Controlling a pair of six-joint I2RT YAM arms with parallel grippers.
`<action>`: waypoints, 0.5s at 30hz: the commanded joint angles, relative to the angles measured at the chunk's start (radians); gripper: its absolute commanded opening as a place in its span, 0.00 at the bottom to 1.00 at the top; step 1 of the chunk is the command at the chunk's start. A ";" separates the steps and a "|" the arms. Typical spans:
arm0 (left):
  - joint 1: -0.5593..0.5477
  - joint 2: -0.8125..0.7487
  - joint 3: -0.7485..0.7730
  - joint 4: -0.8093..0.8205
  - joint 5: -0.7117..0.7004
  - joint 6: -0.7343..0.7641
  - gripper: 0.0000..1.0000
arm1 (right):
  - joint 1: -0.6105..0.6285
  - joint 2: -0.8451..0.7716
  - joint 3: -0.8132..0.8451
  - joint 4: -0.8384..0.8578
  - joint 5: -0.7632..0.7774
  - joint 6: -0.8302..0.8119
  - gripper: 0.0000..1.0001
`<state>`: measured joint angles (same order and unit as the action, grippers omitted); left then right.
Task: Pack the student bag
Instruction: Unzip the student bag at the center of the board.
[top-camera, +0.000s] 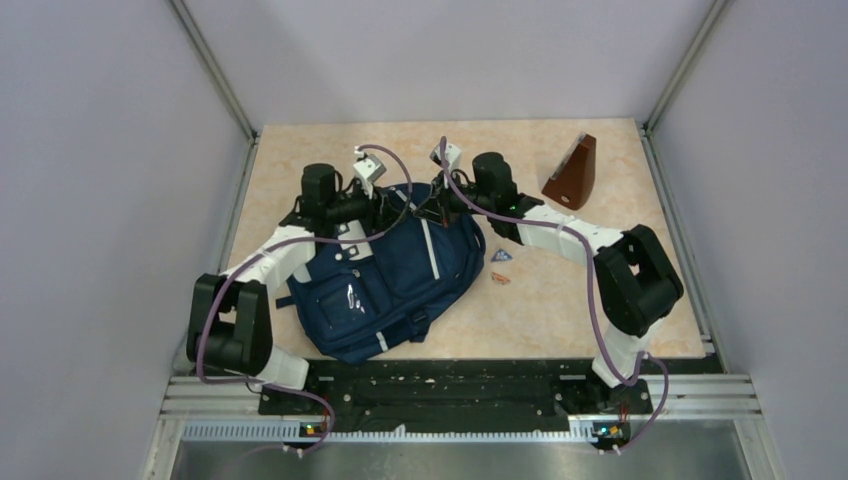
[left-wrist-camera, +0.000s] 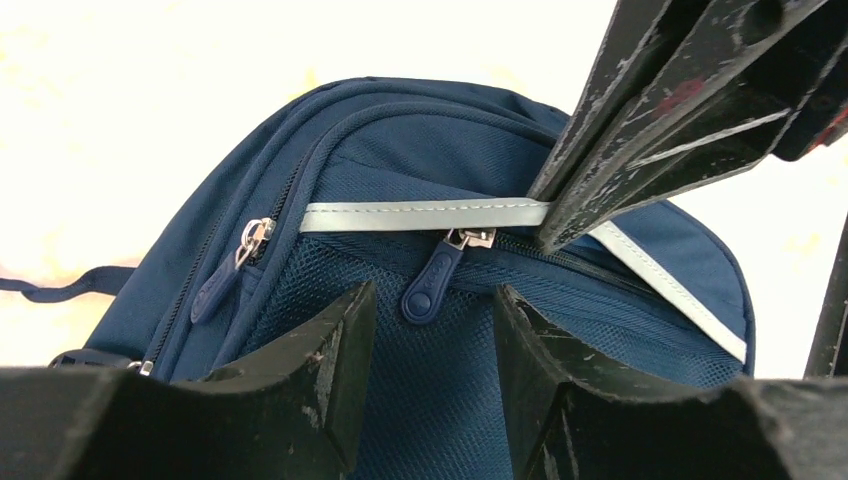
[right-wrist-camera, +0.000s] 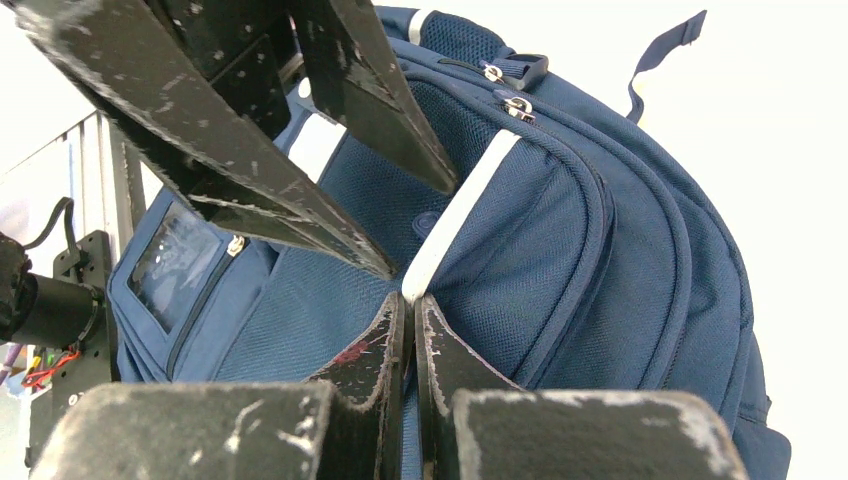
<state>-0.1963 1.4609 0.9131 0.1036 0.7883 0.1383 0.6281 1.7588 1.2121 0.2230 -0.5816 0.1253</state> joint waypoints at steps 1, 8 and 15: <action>-0.002 0.040 0.062 0.007 0.049 0.047 0.53 | 0.001 -0.045 0.052 0.112 -0.041 -0.005 0.00; -0.002 0.084 0.083 -0.005 0.106 0.034 0.52 | 0.001 -0.039 0.059 0.100 -0.046 -0.012 0.00; -0.006 0.130 0.114 -0.056 0.114 0.052 0.43 | 0.001 -0.038 0.064 0.095 -0.046 -0.014 0.00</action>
<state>-0.1963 1.5692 0.9943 0.0628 0.8703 0.1677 0.6281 1.7588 1.2118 0.2157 -0.5797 0.1230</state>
